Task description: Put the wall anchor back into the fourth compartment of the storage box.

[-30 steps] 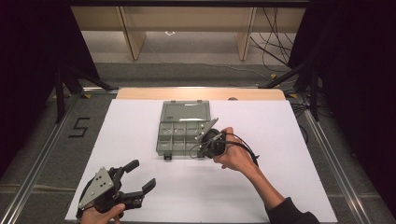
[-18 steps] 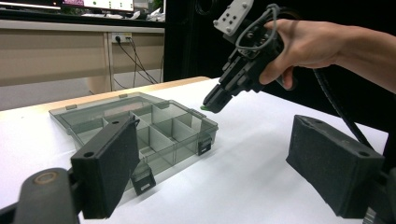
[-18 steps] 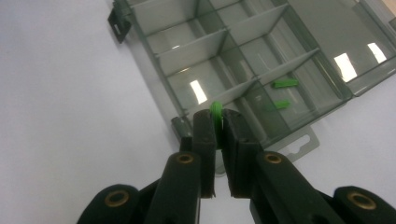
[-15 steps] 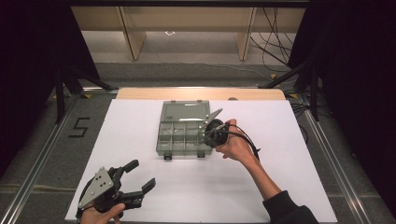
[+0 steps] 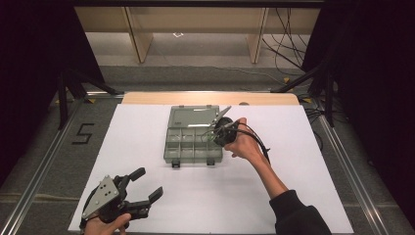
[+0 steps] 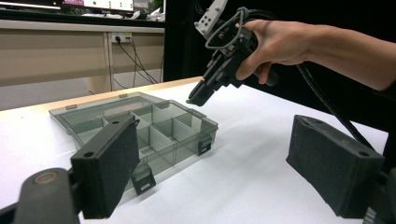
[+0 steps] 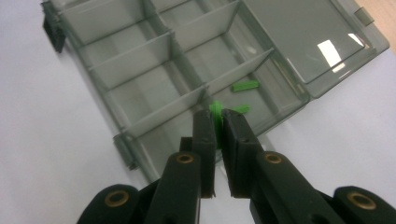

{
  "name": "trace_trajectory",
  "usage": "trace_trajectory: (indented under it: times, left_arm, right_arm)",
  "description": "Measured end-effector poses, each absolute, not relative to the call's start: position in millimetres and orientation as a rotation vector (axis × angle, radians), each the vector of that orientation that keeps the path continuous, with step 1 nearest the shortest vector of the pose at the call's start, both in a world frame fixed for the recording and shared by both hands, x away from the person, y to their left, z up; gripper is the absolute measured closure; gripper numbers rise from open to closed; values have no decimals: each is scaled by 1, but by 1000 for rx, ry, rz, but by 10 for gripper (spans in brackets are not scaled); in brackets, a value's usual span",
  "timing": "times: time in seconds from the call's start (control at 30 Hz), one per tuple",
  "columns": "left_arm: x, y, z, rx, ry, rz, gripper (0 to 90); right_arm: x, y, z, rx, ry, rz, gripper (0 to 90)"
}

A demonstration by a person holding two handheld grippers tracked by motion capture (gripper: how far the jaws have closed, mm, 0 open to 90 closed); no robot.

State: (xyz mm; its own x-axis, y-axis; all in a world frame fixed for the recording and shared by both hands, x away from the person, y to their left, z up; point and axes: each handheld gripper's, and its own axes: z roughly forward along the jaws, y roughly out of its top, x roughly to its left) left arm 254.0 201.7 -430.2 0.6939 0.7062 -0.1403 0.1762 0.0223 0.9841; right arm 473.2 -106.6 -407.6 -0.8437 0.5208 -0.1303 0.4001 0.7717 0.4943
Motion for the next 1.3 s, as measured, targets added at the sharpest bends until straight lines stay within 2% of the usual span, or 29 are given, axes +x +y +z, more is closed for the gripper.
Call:
trace_trajectory:
  times: [1.3]
  left_arm:
    - [254, 202, -430, 1529, 757, 476, 158]
  right_arm:
    - [518, -89, -430, 816, 2678, 577, 841]
